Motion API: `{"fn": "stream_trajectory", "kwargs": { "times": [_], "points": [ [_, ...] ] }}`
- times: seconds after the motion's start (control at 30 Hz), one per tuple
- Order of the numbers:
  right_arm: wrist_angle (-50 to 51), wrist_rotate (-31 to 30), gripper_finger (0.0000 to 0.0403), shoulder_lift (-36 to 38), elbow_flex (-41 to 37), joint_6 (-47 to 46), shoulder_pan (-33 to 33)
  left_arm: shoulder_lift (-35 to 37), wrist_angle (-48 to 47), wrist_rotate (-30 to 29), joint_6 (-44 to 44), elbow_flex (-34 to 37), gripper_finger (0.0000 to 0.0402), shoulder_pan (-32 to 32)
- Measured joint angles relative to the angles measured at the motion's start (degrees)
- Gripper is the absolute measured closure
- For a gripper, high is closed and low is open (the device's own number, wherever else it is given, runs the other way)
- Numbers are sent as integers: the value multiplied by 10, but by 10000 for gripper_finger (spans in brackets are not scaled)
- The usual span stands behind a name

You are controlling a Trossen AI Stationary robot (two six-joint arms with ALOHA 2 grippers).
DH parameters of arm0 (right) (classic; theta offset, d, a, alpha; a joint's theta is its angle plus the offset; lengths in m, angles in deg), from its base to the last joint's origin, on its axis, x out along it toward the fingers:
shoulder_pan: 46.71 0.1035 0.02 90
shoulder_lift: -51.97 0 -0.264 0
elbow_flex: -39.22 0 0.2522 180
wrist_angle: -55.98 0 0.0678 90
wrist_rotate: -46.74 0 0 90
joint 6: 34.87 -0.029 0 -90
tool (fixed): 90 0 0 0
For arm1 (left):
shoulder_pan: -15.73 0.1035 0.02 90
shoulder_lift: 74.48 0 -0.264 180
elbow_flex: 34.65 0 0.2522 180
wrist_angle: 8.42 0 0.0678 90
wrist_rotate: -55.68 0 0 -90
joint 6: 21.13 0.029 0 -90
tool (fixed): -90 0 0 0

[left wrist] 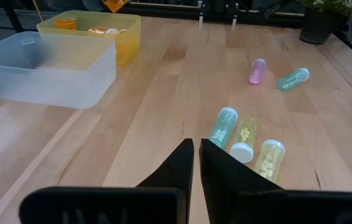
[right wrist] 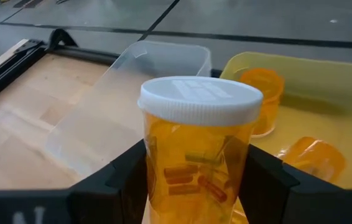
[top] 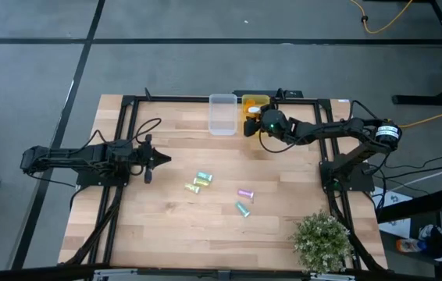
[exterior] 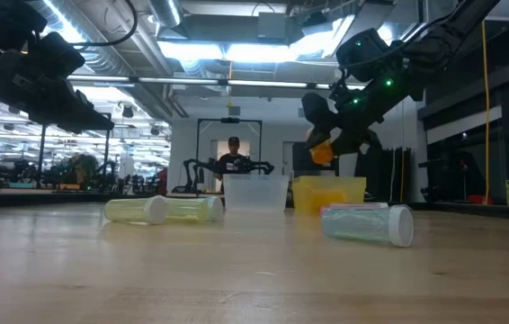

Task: Pick and place medicine bottles into bin by pill shape (circle, oval)
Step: Put the large orange pill bottle into the yellow bin

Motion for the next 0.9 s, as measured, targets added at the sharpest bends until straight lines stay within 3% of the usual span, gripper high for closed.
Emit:
{"fn": "stream_trajectory", "kwargs": {
  "times": [0.73,0.9],
  "points": [
    [0,34,198,0,0,31,0,0,0,0,0,0,379,0],
    [0,36,153,0,0,31,0,0,0,0,0,0,379,0]
  ]
}}
